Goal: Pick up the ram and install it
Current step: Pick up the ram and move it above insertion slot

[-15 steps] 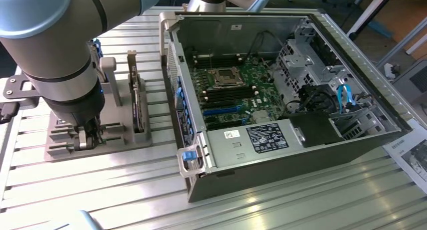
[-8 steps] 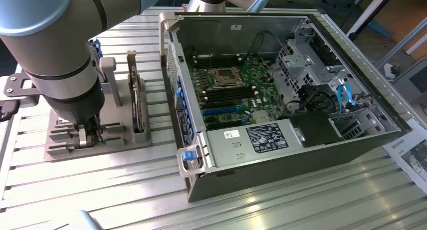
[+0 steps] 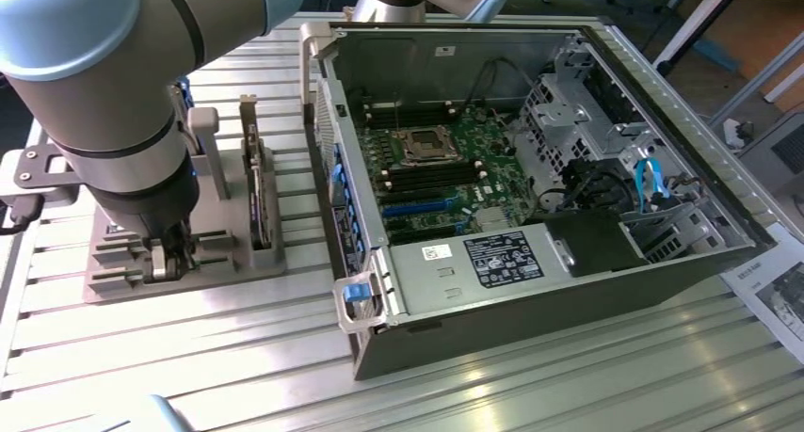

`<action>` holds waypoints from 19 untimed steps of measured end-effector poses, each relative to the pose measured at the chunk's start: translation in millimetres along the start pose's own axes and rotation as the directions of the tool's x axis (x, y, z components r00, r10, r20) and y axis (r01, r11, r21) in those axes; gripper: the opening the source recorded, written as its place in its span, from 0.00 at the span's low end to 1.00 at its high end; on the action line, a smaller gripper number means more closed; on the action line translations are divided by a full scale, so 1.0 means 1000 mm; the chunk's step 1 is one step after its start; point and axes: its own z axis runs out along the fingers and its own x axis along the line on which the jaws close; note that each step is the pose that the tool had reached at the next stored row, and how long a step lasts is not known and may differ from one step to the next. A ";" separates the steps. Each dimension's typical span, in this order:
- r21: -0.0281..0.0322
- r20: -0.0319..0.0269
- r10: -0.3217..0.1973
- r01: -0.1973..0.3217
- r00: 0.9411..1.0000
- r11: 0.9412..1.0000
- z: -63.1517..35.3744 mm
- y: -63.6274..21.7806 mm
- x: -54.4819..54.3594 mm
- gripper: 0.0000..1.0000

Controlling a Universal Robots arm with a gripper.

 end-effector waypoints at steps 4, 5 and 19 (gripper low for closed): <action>0.000 0.000 0.000 0.000 1.000 1.000 0.0024 -0.0001 0.000 0.25; 0.000 0.000 0.000 0.000 1.000 1.000 0.0027 -0.0001 0.000 0.25; 0.000 0.000 0.000 0.000 1.000 1.000 0.0061 -0.0002 0.000 0.25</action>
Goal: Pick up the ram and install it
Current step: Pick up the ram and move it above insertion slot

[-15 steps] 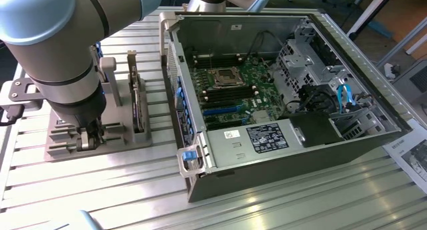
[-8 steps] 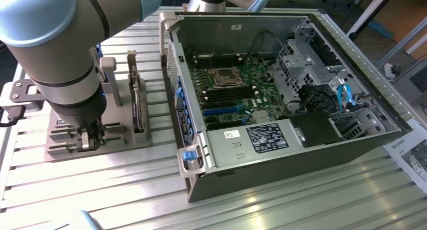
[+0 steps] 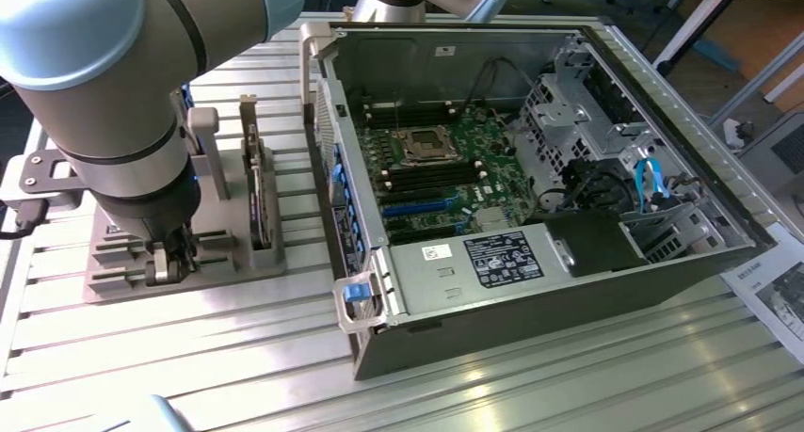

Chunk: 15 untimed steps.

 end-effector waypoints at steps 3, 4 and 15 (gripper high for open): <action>0.000 0.000 0.000 0.000 1.000 1.000 0.0002 0.0000 0.000 0.25; 0.000 0.000 0.000 0.000 1.000 1.000 0.0002 0.0000 0.000 0.25; 0.000 0.000 0.000 0.000 1.000 1.000 0.0002 0.0001 0.000 0.25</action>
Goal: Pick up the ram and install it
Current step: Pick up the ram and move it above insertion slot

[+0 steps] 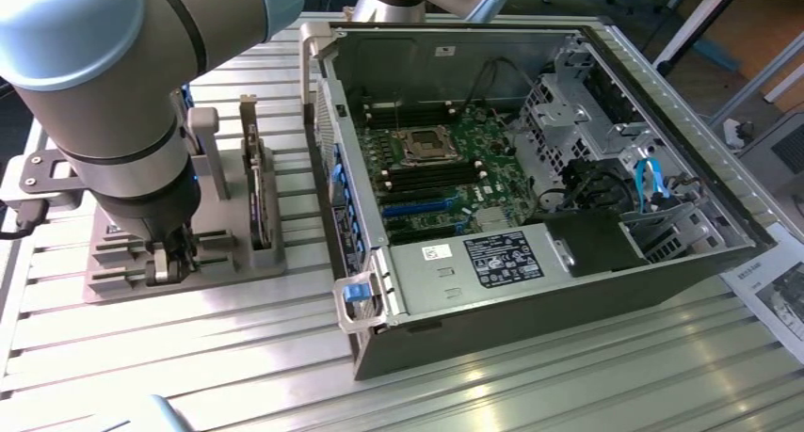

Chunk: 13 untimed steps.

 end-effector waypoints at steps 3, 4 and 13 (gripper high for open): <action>0.000 0.000 0.000 0.000 1.000 1.000 0.0000 0.0000 0.001 0.25; 0.000 0.000 0.000 0.000 1.000 1.000 0.0001 -0.0001 0.001 0.25; 0.000 0.000 0.000 0.000 1.000 1.000 0.0000 -0.0001 0.001 0.25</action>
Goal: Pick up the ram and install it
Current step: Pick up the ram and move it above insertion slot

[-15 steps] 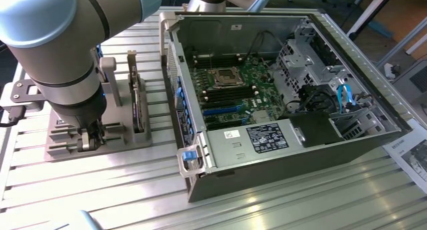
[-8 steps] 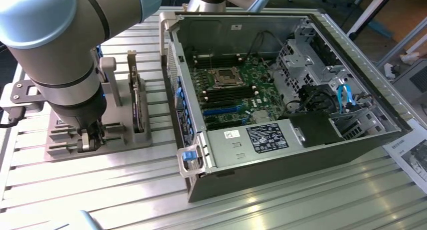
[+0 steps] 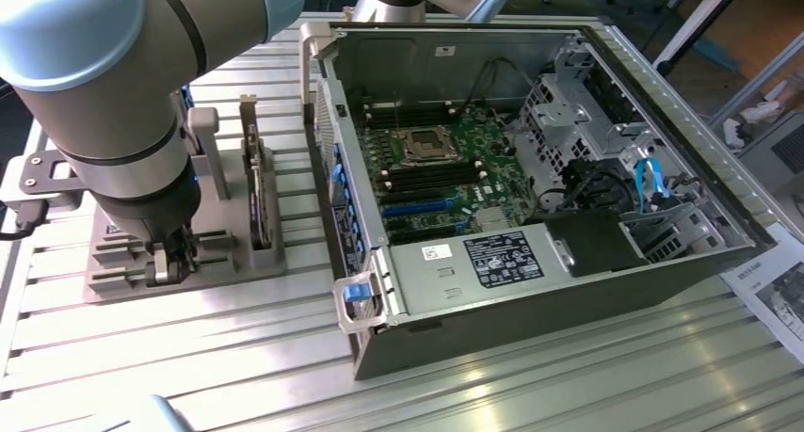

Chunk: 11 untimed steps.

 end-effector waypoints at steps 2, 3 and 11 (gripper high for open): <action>0.000 0.000 0.000 0.000 1.000 1.000 0.0000 0.0000 0.000 0.25; 0.000 0.000 0.000 0.000 1.000 1.000 0.0000 0.0000 0.000 0.25; 0.000 0.000 0.000 0.000 1.000 1.000 0.0000 0.0000 0.000 0.12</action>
